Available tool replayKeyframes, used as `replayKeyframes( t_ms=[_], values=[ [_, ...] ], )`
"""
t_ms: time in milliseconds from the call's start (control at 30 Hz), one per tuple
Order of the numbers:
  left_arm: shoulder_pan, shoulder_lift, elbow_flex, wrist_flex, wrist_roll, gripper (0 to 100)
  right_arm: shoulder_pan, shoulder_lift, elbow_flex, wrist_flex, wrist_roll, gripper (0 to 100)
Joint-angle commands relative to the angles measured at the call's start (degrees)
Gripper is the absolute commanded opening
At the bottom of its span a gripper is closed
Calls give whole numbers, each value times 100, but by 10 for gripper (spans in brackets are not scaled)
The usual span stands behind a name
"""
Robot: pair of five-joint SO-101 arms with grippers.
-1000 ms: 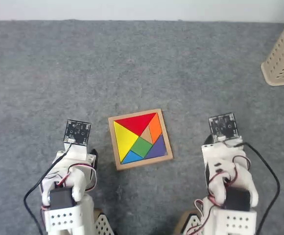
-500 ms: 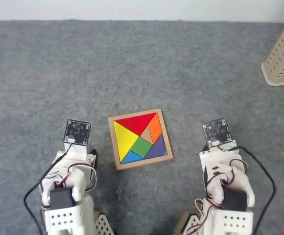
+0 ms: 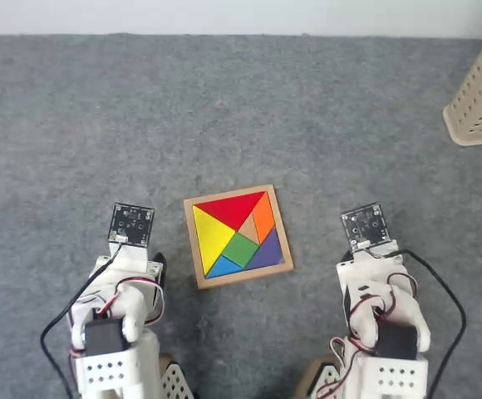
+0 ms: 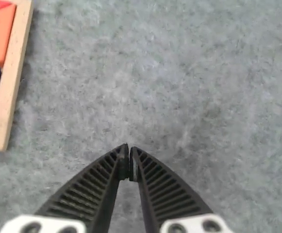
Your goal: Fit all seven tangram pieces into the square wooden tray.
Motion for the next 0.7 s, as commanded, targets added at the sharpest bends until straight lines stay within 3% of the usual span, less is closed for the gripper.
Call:
replayKeyframes(
  t_ms=[0,667],
  values=[
    [18,-105,-57,35,-9,167,-215,-66,44,-154,290,6],
    [18,-105,-57,35,-9,167,-189,-22,422,277,334,6]
  ],
)
